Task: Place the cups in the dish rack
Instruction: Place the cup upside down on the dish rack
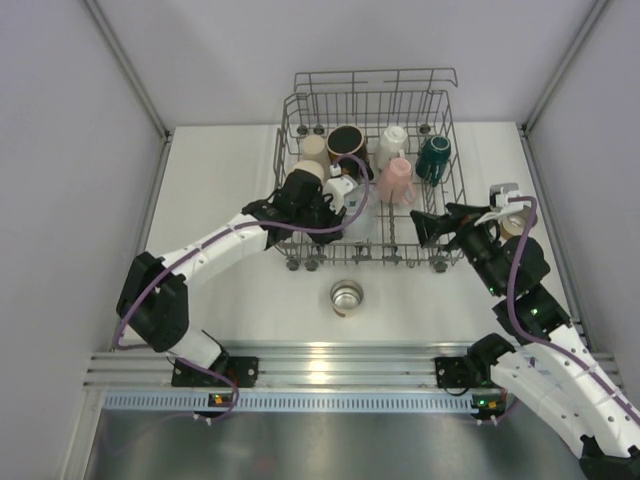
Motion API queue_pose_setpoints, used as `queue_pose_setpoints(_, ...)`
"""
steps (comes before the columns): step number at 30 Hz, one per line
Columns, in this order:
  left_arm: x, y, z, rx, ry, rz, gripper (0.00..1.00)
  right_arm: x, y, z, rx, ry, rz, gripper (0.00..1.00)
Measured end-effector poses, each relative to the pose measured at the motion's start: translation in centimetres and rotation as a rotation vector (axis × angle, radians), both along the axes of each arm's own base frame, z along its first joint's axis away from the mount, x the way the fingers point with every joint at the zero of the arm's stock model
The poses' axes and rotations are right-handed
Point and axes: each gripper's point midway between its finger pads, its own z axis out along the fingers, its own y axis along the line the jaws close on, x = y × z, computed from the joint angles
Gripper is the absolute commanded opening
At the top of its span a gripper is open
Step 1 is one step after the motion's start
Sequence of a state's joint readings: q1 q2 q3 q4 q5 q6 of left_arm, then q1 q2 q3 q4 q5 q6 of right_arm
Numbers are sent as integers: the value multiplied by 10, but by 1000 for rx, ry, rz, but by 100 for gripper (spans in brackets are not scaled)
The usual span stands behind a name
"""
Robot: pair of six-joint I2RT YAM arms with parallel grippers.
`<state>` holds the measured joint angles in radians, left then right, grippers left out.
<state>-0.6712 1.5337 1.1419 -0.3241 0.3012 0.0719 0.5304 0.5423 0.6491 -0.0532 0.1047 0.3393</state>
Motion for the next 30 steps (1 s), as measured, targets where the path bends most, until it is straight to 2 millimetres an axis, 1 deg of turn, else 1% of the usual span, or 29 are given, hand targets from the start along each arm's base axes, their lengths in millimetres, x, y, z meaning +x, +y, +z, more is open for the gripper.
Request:
queue_pose_setpoints(6, -4, 5, 2, 66, 10, -52, 0, 0, 0, -1, -6, -1, -1, 99)
queue_pose_setpoints(20, 10, 4, -16, 166, -23, -130, 0, 1, -1, -1, -8, -2, -5, 99)
queue_pose_setpoints(23, 10, 4, -17, 170, -25, -131, 10, 1, -1, -1, -8, -1, -5, 99)
queue_pose_setpoints(30, 11, 3, -23, 173, -17, -140, 25, 1, -1, -1, -8, -1, -5, 99)
